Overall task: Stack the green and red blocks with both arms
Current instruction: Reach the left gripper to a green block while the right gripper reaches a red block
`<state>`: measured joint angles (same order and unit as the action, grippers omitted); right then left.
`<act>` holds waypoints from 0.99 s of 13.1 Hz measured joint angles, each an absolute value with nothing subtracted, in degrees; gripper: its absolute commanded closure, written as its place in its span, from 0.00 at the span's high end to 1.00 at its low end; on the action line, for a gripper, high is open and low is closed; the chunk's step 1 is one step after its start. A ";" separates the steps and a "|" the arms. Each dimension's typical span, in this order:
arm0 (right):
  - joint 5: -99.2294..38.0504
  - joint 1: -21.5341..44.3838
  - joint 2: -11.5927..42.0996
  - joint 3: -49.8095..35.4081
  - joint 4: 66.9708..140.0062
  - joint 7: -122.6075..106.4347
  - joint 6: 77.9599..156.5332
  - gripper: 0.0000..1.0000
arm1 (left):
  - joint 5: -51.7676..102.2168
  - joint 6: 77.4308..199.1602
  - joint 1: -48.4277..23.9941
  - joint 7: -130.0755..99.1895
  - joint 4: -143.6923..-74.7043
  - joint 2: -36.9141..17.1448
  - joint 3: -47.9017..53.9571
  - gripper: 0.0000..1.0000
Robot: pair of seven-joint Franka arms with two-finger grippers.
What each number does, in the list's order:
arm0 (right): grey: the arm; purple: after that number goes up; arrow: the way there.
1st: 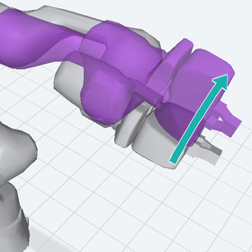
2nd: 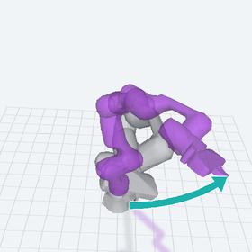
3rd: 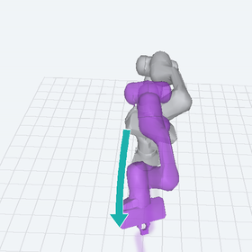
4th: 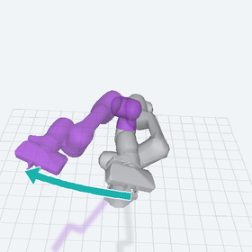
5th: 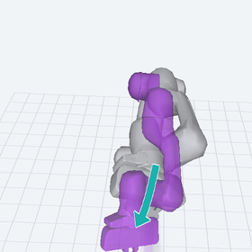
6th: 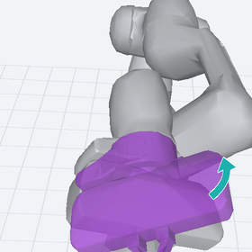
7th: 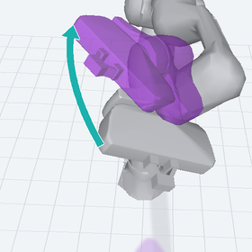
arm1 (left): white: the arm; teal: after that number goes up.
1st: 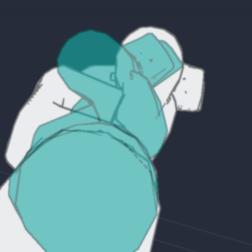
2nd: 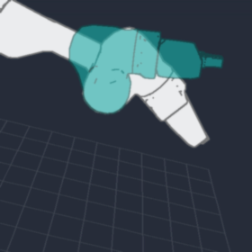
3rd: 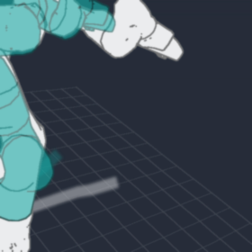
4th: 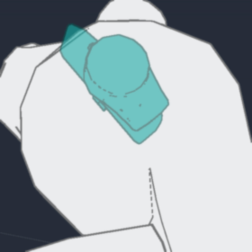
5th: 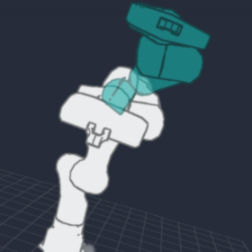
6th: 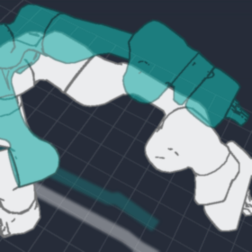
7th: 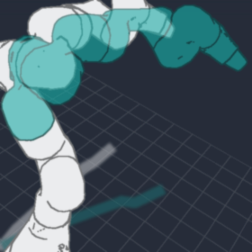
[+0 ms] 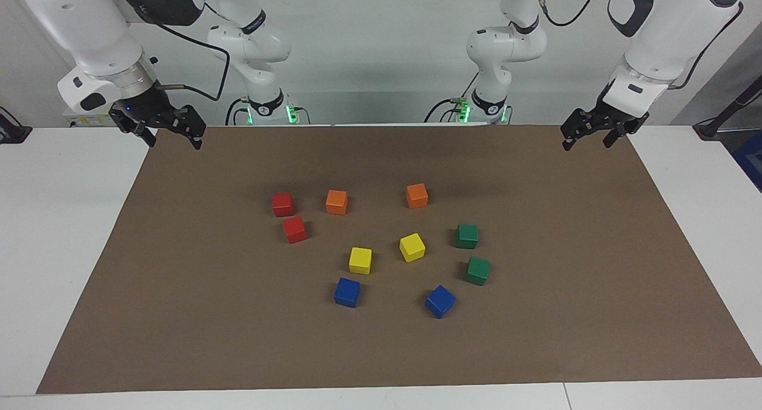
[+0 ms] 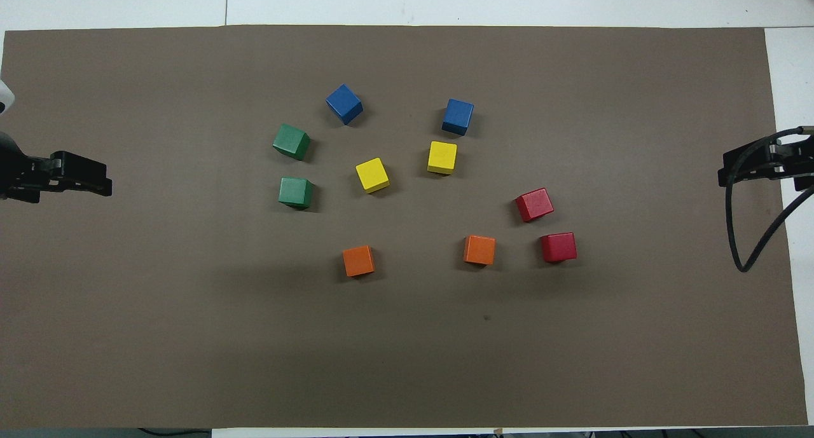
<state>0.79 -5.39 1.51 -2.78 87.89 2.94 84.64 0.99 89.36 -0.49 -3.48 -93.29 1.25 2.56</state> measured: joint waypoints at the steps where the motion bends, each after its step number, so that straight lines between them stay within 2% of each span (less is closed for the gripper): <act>1: 0.80 -5.50 1.51 -2.78 87.81 2.94 85.38 1.00 | 0.99 89.36 -0.49 -3.48 -93.29 1.27 2.56 1.00; 3: 0.81 -6.18 1.56 -2.75 87.81 2.94 88.38 1.00 | 0.99 89.38 -0.49 -3.48 -93.29 1.33 2.56 1.00; 8: 0.81 -6.52 1.92 -2.71 87.81 2.94 88.91 1.00 | 1.26 91.20 -0.50 -3.63 -93.66 1.42 2.59 1.00; 10: 0.81 -6.50 1.98 -2.72 87.81 2.94 88.92 1.00 | 1.50 95.02 -0.68 -3.63 -96.94 2.38 3.01 1.00; 13: 0.78 -6.16 1.97 -3.21 88.58 3.52 88.91 1.00 | 1.70 104.46 -4.60 -3.75 -106.20 4.69 3.50 1.00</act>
